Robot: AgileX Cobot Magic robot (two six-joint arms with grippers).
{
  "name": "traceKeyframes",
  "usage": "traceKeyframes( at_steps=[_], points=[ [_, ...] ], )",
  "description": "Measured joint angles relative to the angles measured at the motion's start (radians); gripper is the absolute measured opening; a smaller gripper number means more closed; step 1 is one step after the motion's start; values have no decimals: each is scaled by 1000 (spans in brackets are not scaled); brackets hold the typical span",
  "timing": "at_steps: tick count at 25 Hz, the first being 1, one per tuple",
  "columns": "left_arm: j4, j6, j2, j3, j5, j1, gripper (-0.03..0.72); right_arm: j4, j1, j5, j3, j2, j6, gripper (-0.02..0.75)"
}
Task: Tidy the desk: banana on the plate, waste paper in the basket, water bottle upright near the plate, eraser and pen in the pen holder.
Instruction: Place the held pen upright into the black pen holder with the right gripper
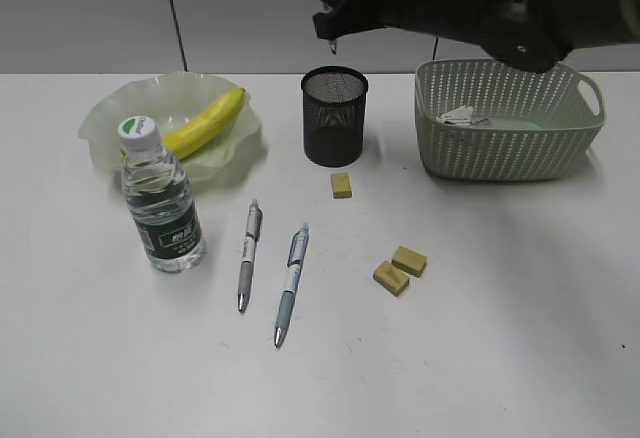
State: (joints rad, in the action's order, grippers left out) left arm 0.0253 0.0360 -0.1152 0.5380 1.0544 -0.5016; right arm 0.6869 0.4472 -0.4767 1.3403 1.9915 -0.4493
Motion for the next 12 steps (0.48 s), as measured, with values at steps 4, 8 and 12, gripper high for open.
traceKeyframes(
  at_steps=[4, 8, 12],
  points=[
    [0, 0, 0, 0, 0, 0, 507, -23, 0, -4, 59, 82, -1, 122],
    [0, 0, 0, 0, 0, 0, 507, -85, 0, -3, 68, 135, -1, 122],
    [0, 0, 0, 0, 0, 0, 507, -124, 0, -2, 69, 174, 1, 122]
  ],
)
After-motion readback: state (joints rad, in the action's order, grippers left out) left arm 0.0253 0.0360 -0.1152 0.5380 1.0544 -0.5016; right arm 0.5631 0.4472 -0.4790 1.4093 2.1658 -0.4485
